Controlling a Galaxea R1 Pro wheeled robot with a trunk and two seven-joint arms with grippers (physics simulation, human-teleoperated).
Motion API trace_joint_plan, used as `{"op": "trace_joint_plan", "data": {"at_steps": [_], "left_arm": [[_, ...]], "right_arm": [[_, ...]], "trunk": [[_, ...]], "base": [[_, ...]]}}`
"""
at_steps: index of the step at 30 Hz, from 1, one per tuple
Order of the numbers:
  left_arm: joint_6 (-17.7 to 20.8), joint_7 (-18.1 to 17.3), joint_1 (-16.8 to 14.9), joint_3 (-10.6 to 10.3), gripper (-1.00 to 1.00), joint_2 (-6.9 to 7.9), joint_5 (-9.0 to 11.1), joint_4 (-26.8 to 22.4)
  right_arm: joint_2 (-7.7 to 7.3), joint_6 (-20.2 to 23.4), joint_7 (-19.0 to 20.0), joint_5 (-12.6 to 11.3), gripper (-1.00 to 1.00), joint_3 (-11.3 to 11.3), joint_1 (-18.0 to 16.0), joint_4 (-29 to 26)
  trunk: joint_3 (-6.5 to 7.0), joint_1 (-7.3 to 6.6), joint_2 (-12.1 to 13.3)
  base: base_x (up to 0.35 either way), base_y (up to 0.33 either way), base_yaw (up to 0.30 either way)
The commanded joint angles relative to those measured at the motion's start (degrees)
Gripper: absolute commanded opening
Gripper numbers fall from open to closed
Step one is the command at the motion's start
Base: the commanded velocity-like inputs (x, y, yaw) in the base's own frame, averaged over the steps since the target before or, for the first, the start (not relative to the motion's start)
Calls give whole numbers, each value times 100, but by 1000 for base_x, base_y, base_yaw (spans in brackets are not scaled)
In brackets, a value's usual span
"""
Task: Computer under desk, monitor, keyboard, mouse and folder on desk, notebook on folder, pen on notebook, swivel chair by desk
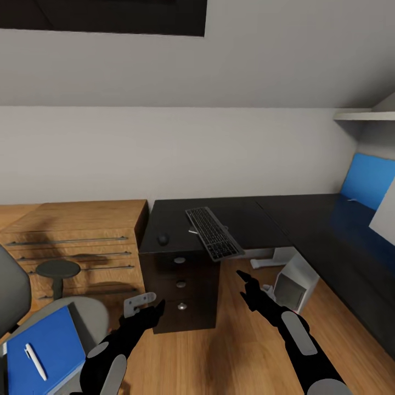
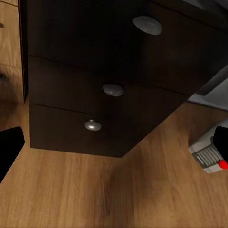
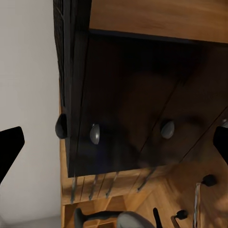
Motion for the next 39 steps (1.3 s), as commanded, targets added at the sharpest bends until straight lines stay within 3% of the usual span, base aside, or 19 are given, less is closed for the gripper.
{"op": "trace_joint_plan", "data": {"at_steps": [1, 13, 39], "left_arm": [[20, 52, -4, -6, 100, 1, 60, -7], [20, 45, -4, -264, 100, 16, 59, -7], [29, 43, -4, -277, 100, 27, 59, 0]], "right_arm": [[7, 46, 13, -14, 100, -26, -4, 0], [-41, 54, 434, -24, 100, -19, -4, 6], [-47, 55, 519, -16, 100, -13, -4, 7]], "trunk": [[-6, 0, -4], [-6, 0, -4], [-6, 0, -4]], "base": [[0, 0, 0], [0, 0, 0], [94, -16, 0]]}}
